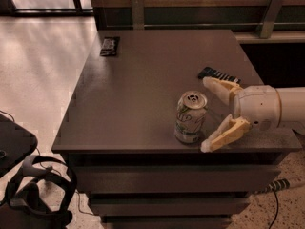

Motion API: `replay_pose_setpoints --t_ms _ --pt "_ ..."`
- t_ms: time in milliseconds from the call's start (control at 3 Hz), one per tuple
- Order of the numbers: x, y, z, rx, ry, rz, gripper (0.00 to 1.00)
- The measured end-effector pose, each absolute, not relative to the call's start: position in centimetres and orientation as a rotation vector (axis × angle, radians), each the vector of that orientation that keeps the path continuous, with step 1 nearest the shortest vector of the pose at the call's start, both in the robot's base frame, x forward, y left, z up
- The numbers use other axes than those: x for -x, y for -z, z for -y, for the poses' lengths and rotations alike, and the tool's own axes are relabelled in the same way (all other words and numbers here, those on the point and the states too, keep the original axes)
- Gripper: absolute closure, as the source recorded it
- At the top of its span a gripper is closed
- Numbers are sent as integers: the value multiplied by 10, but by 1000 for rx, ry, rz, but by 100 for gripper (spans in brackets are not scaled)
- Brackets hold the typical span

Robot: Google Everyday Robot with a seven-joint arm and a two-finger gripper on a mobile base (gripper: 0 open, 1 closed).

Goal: Move 7up can near rxbar chocolate

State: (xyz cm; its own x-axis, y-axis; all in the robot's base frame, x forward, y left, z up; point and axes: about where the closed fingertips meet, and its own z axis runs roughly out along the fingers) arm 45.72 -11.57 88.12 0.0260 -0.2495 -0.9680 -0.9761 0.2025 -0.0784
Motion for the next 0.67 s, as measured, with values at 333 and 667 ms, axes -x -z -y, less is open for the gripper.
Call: replay_pose_setpoints --t_ms 333,667 --pt "-464 -878 106 1223 -929 -1386 2" --pt "-463 -879 105 1229 -927 -1388 25"
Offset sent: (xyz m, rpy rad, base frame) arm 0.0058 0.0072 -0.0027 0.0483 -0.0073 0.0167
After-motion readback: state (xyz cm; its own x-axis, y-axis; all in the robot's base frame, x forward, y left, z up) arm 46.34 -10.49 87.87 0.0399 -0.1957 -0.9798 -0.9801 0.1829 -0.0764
